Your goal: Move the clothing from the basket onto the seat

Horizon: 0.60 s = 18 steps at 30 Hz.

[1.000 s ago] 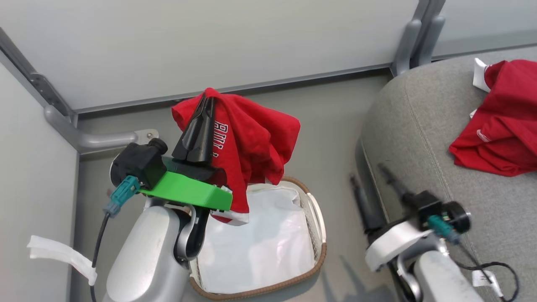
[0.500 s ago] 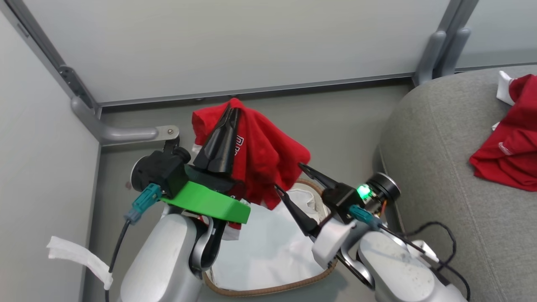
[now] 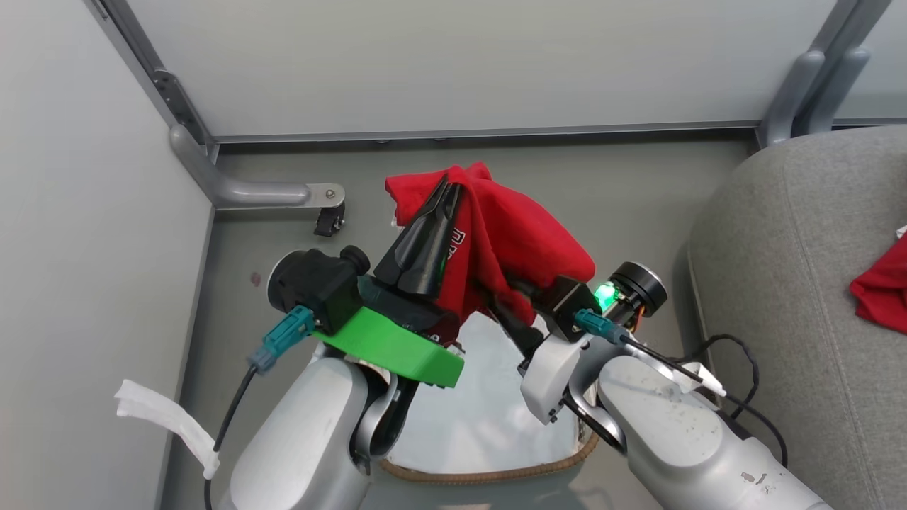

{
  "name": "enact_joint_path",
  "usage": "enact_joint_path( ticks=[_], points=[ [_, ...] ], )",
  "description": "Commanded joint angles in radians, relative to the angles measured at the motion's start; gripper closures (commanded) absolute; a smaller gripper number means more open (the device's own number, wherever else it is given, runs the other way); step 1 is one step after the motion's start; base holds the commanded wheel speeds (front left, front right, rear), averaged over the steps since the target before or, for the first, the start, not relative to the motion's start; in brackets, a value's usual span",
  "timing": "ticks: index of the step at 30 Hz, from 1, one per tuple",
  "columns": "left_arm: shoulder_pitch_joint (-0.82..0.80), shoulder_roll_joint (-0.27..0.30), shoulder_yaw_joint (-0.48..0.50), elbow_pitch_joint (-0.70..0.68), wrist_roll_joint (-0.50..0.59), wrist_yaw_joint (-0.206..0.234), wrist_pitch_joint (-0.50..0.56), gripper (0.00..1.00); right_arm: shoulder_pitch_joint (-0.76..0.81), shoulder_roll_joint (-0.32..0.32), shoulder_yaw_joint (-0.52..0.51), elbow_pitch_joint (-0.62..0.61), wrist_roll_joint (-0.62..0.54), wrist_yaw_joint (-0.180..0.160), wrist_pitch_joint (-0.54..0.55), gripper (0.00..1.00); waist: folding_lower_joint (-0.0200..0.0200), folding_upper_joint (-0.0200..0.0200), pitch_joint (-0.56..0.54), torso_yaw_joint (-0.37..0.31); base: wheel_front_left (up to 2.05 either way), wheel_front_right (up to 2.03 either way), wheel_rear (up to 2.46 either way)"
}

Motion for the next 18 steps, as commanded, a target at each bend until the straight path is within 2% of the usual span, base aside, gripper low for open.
enact_joint_path(
  ticks=[1,12,13,14,18],
  points=[
    [-0.014,0.002,0.004,0.000,-0.004,-0.002,-0.001,1.00,-0.002,-0.004,0.004,0.002,0.010,-0.001,-0.005,1.00,0.0001,0.0000,0.002,0.008,0.00,0.00,0.00],
    [0.007,0.002,0.063,0.023,0.013,-0.002,-0.001,1.00,0.038,-0.004,-0.048,-0.065,0.050,-0.001,-0.005,1.00,0.0001,0.0000,0.024,-0.032,0.00,0.00,0.00],
    [0.012,0.003,0.077,0.024,0.008,-0.002,-0.001,0.87,0.044,-0.004,-0.058,-0.080,0.047,-0.001,-0.005,1.00,0.0001,0.0000,0.026,-0.037,0.00,0.00,0.00],
    [0.018,0.002,0.083,0.029,0.002,-0.002,-0.001,0.00,0.053,-0.004,-0.069,-0.095,0.053,-0.001,-0.005,1.00,0.0001,0.0000,0.027,-0.043,0.00,0.00,0.00],
    [0.028,0.003,0.118,0.059,0.028,-0.002,-0.001,0.00,0.090,-0.004,-0.132,-0.167,0.064,-0.001,-0.005,1.00,0.0001,0.0000,0.028,-0.082,0.00,0.00,0.00]
  ],
)
